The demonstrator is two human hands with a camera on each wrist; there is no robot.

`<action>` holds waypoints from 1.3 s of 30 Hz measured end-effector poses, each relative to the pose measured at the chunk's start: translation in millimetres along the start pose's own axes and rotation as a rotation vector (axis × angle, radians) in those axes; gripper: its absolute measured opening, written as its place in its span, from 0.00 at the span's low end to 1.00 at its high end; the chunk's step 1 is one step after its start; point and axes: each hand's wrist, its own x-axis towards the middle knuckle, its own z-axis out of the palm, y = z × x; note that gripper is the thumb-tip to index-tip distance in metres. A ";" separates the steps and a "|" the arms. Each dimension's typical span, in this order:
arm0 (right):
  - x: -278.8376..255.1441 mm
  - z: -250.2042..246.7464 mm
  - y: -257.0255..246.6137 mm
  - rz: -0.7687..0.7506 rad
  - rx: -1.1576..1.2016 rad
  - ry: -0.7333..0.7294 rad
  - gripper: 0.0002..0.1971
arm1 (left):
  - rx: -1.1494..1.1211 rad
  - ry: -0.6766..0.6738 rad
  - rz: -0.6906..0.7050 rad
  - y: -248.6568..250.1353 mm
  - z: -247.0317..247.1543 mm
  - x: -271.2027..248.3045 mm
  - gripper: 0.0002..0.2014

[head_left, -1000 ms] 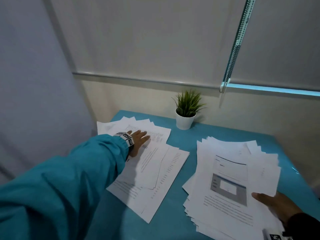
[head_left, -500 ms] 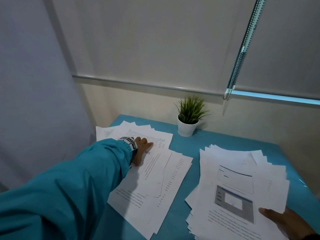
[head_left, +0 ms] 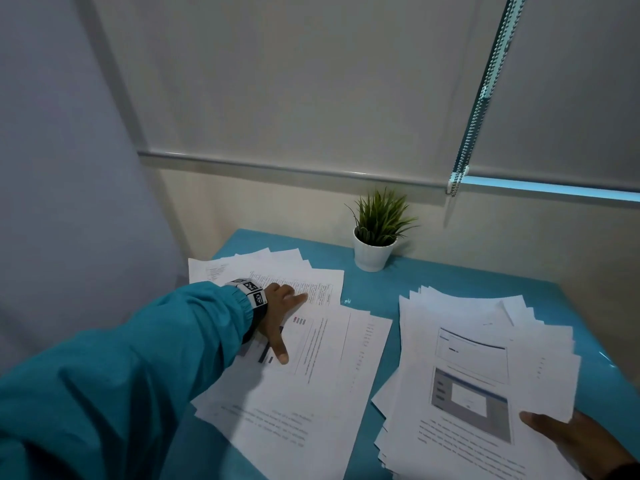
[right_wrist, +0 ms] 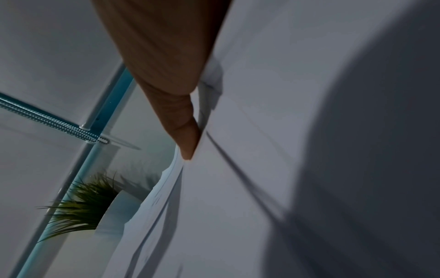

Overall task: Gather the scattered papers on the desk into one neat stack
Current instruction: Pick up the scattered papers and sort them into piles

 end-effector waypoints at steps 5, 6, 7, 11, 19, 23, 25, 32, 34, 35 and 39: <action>-3.7 -0.1 -4.0 0.021 0.072 -0.010 0.40 | 0.072 0.036 0.072 8.2 -7.3 -10.1 0.68; -4.5 1.5 -5.1 0.012 0.077 -0.027 0.43 | 0.044 0.026 0.065 9.7 -8.8 -11.8 0.66; -4.1 1.5 -3.3 0.004 0.060 -0.019 0.51 | 0.009 0.017 0.049 10.1 -9.1 -12.1 0.65; -10.7 5.8 -9.4 0.012 0.097 0.017 0.42 | -0.115 -0.016 -0.024 14.0 -14.6 -17.5 0.51; -13.8 6.2 -15.0 0.030 0.060 0.018 0.38 | -0.670 0.350 -0.244 -31.9 -23.2 -36.8 0.22; -12.8 7.2 -9.6 0.001 0.032 0.054 0.58 | -0.604 0.222 -0.584 -55.6 19.6 -37.4 0.33; -21.7 11.3 -20.0 0.024 0.071 0.023 0.38 | -0.587 0.224 -0.665 -56.0 38.8 -35.3 0.34; -17.6 4.3 -11.6 0.095 -0.038 0.068 0.26 | -0.450 0.363 -0.699 -43.4 46.8 -35.5 0.38; -20.1 5.7 -16.2 0.094 -0.020 0.045 0.30 | -0.428 0.381 -0.680 -40.4 50.1 -35.4 0.35; -21.4 6.8 -17.2 0.091 -0.026 0.036 0.36 | -0.416 0.385 -0.681 -38.9 51.8 -34.3 0.33; -23.4 7.4 -21.1 0.096 -0.024 0.032 0.30 | -0.491 0.397 -0.632 -30.8 53.5 -32.5 0.28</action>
